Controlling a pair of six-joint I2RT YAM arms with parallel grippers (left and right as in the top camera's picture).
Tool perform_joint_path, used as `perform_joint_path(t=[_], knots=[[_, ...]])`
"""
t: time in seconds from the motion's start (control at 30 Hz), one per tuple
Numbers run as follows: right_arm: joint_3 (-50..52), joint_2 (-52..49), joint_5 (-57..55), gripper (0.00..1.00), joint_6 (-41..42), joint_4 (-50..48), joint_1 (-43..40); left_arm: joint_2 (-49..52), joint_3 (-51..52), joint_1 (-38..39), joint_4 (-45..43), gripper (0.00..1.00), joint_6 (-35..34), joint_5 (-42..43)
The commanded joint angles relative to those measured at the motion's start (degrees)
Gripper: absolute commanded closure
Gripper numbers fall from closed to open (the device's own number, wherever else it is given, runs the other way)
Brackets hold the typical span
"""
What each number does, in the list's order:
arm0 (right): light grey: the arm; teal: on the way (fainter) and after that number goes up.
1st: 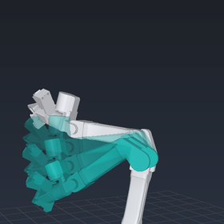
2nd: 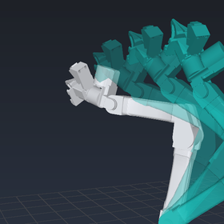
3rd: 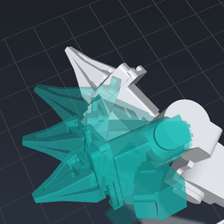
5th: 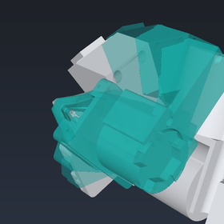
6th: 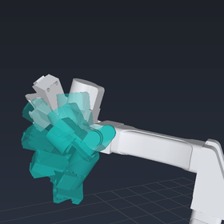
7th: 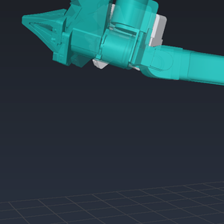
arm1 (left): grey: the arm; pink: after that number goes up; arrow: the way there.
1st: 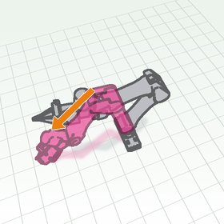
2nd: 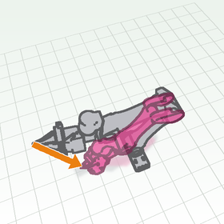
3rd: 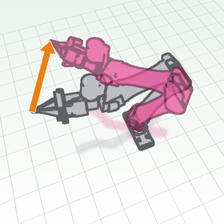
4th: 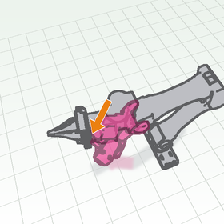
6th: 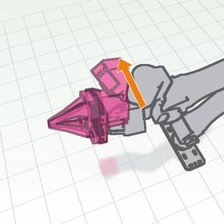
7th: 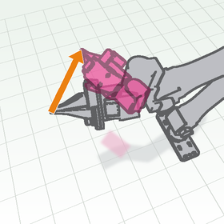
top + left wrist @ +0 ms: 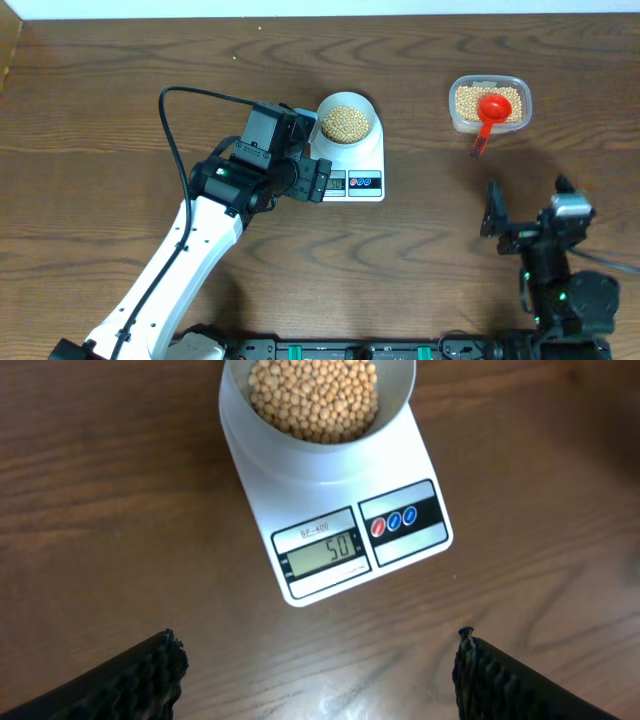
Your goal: Scoop item into bowl and weigh 50g on scale
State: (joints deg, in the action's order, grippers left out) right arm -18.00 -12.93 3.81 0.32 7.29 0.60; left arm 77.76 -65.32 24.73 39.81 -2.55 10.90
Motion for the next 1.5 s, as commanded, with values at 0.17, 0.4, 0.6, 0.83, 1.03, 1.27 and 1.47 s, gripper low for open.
perform_joint_path(t=[0.17,0.4,0.6,0.83,1.03,1.27,1.47], knots=[[12.02,9.60,-0.68,0.01,-1.25,-5.84,0.94,-1.14,0.26,-0.28,0.04,0.12,0.59,0.48],[17.81,11.32,-0.68,0.01,-1.25,-10.93,1.44,-1.14,0.26,-0.28,0.04,0.12,0.59,0.48],[17.68,12.66,-0.70,0.01,-1.25,-6.05,2.12,-1.14,0.26,-0.28,0.04,0.12,0.59,0.48],[17.68,11.87,-0.66,0.01,-1.05,-3.19,2.10,-1.14,0.26,-0.28,0.04,0.12,0.59,0.48],[17.68,11.80,-0.66,0.01,-1.05,-3.19,2.10,-1.14,0.26,-0.28,0.04,0.12,0.59,0.48],[17.68,11.80,-0.66,0.01,-1.05,-3.19,2.10,-1.14,0.26,-0.28,0.04,0.12,0.59,0.48],[17.68,11.80,-0.66,0.01,-1.05,-3.19,2.10,-1.14,0.26,-0.28,0.04,0.12,0.59,0.48]])
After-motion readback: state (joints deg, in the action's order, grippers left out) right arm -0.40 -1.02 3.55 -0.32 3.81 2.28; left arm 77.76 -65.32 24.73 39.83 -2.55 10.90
